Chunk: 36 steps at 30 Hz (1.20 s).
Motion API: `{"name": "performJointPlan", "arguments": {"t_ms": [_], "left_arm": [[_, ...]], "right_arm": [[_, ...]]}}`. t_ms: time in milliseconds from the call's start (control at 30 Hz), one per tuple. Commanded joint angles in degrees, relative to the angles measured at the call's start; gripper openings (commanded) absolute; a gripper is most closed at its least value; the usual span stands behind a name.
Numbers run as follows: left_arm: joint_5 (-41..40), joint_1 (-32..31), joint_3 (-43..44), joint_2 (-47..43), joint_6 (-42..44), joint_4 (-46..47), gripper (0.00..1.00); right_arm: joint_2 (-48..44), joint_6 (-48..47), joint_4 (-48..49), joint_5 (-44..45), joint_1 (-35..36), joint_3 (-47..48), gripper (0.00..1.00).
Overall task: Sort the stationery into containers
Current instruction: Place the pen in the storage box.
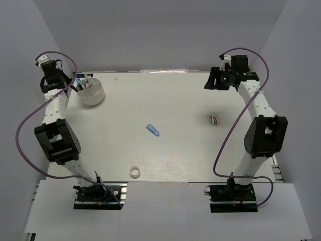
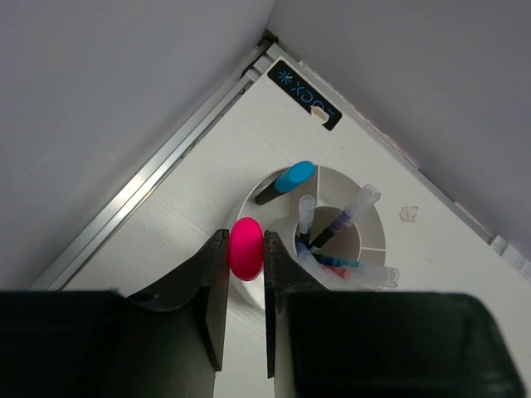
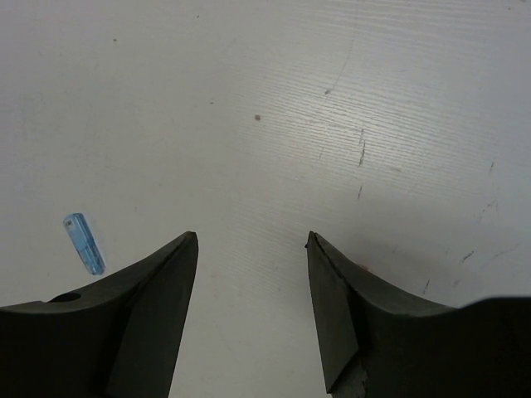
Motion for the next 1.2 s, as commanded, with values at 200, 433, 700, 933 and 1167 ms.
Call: {"name": "performJointPlan", "arguments": {"t_ms": [200,433,700,933,1167], "left_arm": [[3.1,-0.1,2.3,3.1,2.1,9.1,0.0],[5.4,-0.1,5.6,6.6,2.0,9.3,0.0],[5.7,-1.2,6.3,7.7,4.0,10.0,0.0],[5.2,-1.2,5.2,8.5,5.5,10.1,0.01],[4.0,-1.2,4.5,9.2,6.3,9.8,0.08]], "right_arm": [[0.5,0.5,0.0,-1.7,-0.2,0.7,0.6],[0.9,0.9,0.0,-1.9,-0.2,0.7,0.6],[1.7,0.9,0.0,-2.3,-0.3,1.1,0.6],[1.9,0.8,0.3,-3.9,-0.1,1.3,0.6],[2.1,0.2,0.1,-4.9,0.0,1.4,0.6]]}}
